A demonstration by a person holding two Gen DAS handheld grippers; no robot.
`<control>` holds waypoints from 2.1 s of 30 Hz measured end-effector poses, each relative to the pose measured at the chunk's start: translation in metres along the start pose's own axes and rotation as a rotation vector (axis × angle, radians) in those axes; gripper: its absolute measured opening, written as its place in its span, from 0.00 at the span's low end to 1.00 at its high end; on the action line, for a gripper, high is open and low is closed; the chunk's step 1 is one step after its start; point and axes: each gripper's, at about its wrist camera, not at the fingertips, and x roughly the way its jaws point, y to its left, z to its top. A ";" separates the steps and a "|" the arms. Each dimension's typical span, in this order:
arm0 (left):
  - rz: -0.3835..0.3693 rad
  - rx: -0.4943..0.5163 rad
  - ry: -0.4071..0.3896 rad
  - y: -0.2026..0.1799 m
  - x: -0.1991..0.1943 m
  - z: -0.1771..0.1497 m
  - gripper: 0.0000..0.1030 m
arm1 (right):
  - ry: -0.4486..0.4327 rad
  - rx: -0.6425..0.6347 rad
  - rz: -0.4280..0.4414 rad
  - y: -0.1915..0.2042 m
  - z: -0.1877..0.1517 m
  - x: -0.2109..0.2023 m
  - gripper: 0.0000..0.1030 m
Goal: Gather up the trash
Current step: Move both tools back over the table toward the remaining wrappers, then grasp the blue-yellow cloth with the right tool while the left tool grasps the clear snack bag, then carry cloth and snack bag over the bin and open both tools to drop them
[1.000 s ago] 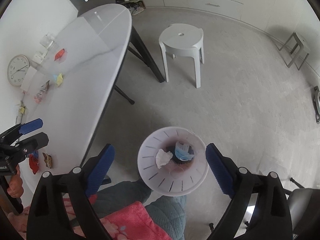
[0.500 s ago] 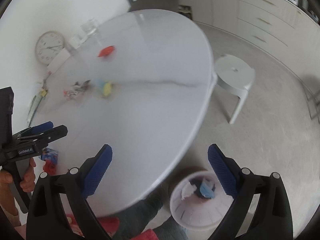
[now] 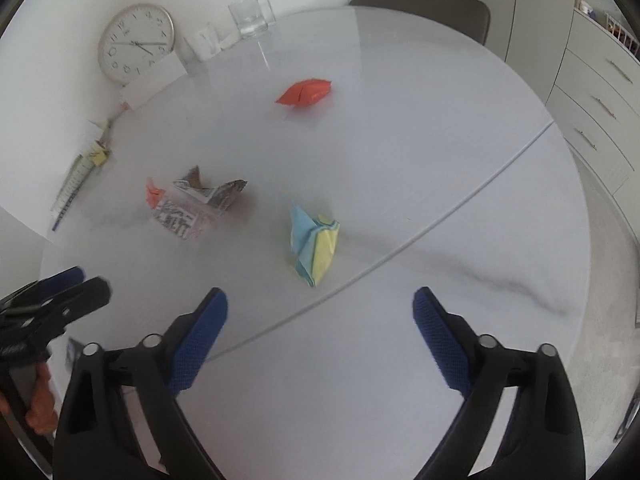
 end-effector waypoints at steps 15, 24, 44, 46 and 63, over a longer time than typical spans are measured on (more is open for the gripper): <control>-0.037 -0.197 0.082 0.012 0.050 0.039 0.92 | 0.092 -0.010 -0.084 0.006 0.011 0.054 0.28; 0.107 -0.536 0.108 0.001 0.073 0.071 0.92 | 0.035 0.037 -0.011 -0.018 0.007 0.019 0.28; 0.281 -0.768 0.181 -0.009 0.136 0.089 0.56 | -0.017 0.128 0.013 -0.064 -0.015 -0.029 0.29; 0.264 -0.753 0.171 -0.010 0.132 0.085 0.52 | -0.024 0.132 0.018 -0.065 -0.017 -0.034 0.29; 0.066 -0.040 0.108 -0.098 0.038 0.001 0.46 | -0.107 0.130 -0.026 -0.095 -0.095 -0.128 0.29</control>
